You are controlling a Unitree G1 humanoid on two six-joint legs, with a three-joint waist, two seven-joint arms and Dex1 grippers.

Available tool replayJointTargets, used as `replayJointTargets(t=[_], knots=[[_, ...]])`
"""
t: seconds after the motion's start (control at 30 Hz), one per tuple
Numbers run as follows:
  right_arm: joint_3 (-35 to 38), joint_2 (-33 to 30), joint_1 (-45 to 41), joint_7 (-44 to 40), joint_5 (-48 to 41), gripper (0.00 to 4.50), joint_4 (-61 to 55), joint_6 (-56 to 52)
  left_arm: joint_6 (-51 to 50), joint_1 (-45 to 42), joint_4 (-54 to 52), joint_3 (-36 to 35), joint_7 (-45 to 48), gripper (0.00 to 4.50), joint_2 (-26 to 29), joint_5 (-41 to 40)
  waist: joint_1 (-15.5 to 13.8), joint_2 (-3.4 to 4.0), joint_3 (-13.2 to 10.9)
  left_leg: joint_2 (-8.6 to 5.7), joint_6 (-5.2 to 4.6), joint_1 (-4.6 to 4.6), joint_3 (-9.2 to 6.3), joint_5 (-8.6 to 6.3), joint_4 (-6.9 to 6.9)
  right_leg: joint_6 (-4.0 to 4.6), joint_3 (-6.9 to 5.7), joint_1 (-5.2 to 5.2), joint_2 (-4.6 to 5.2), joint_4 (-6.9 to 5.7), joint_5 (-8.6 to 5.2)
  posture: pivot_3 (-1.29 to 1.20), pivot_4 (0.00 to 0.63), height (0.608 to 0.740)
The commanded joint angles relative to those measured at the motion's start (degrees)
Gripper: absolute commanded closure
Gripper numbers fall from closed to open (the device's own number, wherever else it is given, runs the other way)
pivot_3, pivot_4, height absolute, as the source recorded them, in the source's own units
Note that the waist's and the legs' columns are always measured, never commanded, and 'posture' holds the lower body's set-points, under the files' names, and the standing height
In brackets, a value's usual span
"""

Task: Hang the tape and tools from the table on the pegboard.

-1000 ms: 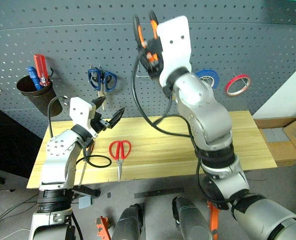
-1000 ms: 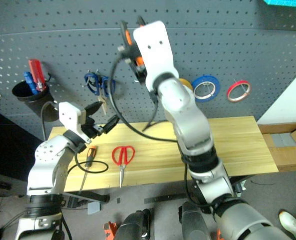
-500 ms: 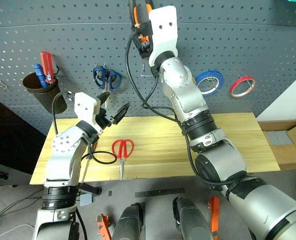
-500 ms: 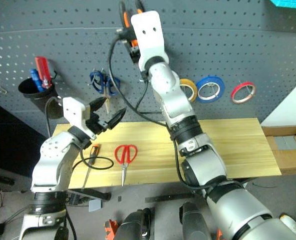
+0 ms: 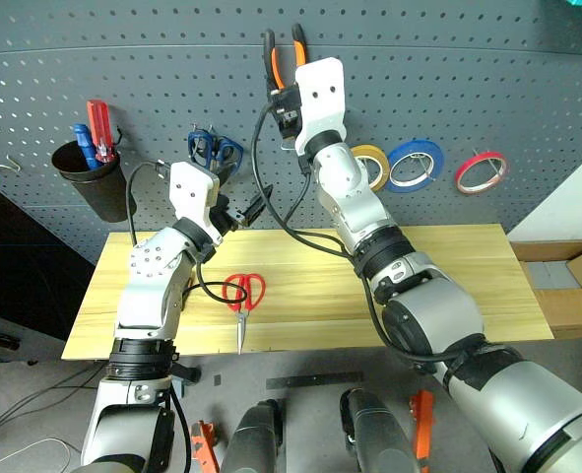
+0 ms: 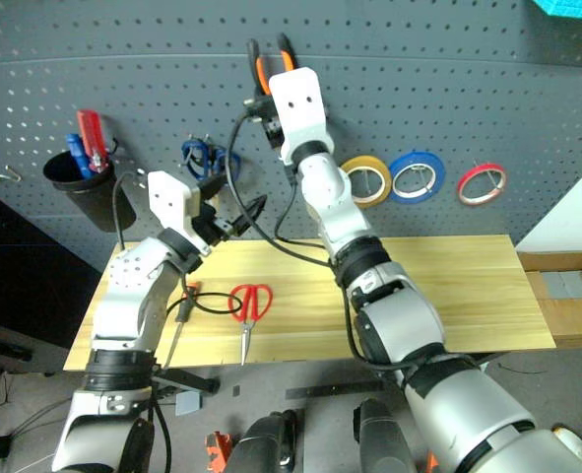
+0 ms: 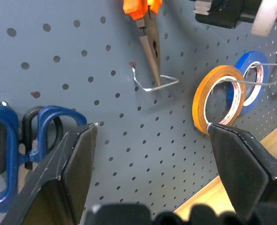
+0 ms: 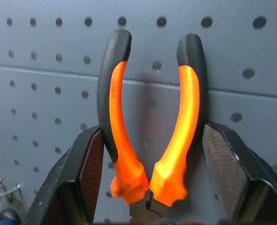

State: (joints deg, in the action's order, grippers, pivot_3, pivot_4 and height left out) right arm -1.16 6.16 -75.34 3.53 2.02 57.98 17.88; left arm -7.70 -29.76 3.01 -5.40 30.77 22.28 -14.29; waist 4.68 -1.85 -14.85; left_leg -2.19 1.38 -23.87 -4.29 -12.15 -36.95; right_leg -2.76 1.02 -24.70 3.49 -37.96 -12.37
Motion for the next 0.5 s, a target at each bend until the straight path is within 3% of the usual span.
replayJointTargets(t=[0.03, 0.3, 0.47, 0.5], knots=[[-0.3, -1.1, 0.9, 0.9, 1.5, 1.83, -0.6, 1.1, 2.2, -1.2, -0.2, -0.2, 0.1, 0.47, -0.2, 0.2, 0.0, 0.0, 0.0, 0.0, 0.0, 0.0, 0.0, 0.0, 0.0, 0.0, 0.0, 0.0, 0.0, 0.0, 0.0, -0.04, 0.198, 0.74], [-0.8, -1.1, 3.7, -0.6, 2.4, 1.83, -0.7, -5.0, 3.7, -2.1, 2.7, 0.5, -0.2, 0.47, -0.4, 1.1, 0.0, 0.0, 0.0, 0.0, 0.04, 0.0, -0.02, 0.03, -0.01, 0.0, -0.01, 0.01, 0.0, 0.0, 0.0, -0.05, 0.197, 0.74], [-0.7, -1.4, 4.8, -1.4, 2.4, 0.14, -2.5, -11.1, 4.2, -2.6, 3.9, 0.8, -0.1, 0.47, -0.7, 1.5, 0.0, -0.01, 0.0, 0.0, 0.06, 0.03, -0.04, 0.06, -0.04, 0.03, -0.02, 0.04, 0.0, -0.04, 0.02, -0.07, 0.199, 0.74], [-1.0, -1.6, 4.9, -1.9, 2.6, 0.02, -3.2, -12.7, 4.1, -2.6, 4.0, 0.8, -0.2, 0.47, -0.8, 1.5, 0.0, 0.0, 0.0, 0.0, 0.05, 0.03, -0.05, 0.08, -0.04, 0.08, -0.03, 0.05, 0.0, -0.03, 0.05, -0.07, 0.2, 0.74]])
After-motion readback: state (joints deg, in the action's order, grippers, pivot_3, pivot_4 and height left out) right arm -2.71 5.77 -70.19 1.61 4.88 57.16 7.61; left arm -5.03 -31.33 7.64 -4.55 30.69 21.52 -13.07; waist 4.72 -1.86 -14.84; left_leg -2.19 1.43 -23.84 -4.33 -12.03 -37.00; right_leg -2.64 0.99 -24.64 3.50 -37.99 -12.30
